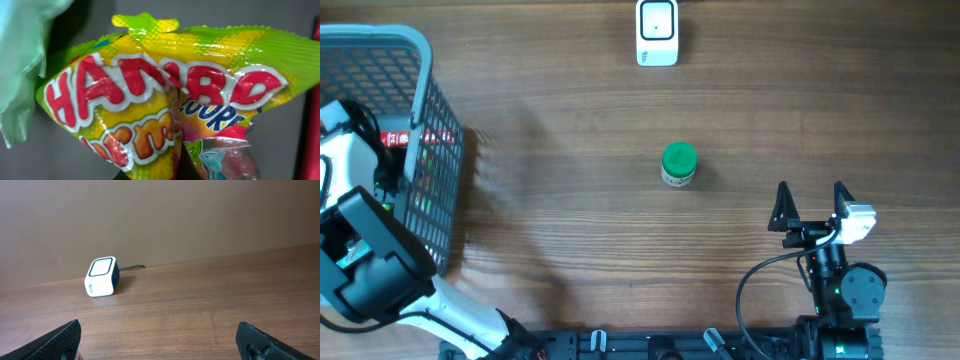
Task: Scan the item barcode
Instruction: 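Lift the Haribo gummy bag from basket with left gripper, set beside jar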
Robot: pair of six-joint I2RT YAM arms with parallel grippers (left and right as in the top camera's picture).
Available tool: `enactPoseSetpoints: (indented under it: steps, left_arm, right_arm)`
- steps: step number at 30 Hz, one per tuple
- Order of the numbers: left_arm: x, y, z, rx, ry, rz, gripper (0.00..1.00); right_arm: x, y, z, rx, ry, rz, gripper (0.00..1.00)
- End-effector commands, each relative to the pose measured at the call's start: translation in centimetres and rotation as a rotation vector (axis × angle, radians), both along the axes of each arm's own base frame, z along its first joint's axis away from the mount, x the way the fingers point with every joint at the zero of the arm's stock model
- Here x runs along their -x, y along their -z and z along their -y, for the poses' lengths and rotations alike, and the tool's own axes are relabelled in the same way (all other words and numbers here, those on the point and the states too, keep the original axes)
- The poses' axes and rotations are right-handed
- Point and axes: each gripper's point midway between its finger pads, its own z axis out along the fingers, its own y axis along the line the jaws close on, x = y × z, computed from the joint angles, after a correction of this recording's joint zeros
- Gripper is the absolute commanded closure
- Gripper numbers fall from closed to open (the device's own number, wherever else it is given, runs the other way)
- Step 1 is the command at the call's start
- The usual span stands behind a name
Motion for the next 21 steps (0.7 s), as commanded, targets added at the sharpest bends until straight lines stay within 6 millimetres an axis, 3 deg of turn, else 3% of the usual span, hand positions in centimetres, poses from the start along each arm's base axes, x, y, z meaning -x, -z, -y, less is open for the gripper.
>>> enactPoseSetpoints:
  steps: [1,4,7,8,9,11,13,14,16,19,21]
  left_arm:
    - [-1.9,-10.3,-1.5,-0.096,0.012,0.164,0.96]
    - [-1.8,-21.9,-1.9,-0.23,0.004,0.351,0.96]
    - [-0.1,-32.3,-0.3,-0.366,0.014,0.559,0.96]
    - [0.8,-35.9,1.5,-0.399,0.039,0.656,0.96]
    - [1.3,-38.1,3.8,-0.392,0.084,0.741,0.96]
    - [0.9,-41.3,10.9,-0.281,0.279,0.912,0.96]
    - [0.1,-42.2,16.8,-0.193,0.455,0.974,0.96]
    - [-0.7,-41.7,21.5,-0.135,0.598,0.967,0.96]
    - [-1.5,-39.4,25.4,-0.123,0.708,0.883,0.96]
    - [-2.9,-32.9,29.5,-0.209,0.839,0.638,0.96]
    - [-3.7,-26.4,33.4,-0.195,0.96,0.454,0.96]
  right_arm:
    - [0.0,-0.1,0.1,-0.006,0.01,0.005,0.0]
    - [0.0,-0.1,0.1,-0.006,0.01,0.005,0.0]
    - [0.0,-0.1,0.1,-0.006,0.01,0.005,0.0]
    - [0.0,-0.1,0.1,-0.006,0.01,0.005,0.0]
    - [0.0,-0.1,0.1,-0.006,0.01,0.005,0.0]
    - [0.0,-0.1,0.1,-0.006,0.01,0.005,0.0]
    - [0.0,-0.1,0.1,-0.006,0.01,0.005,0.0]
    - [0.0,-0.1,0.1,-0.006,0.01,0.005,0.0]
    - [0.0,-0.1,0.1,-0.006,0.01,0.005,0.0]
    - [0.0,-0.1,0.1,-0.006,0.01,0.005,0.0]
    - [0.0,-0.1,0.1,-0.006,0.01,0.005,0.0]
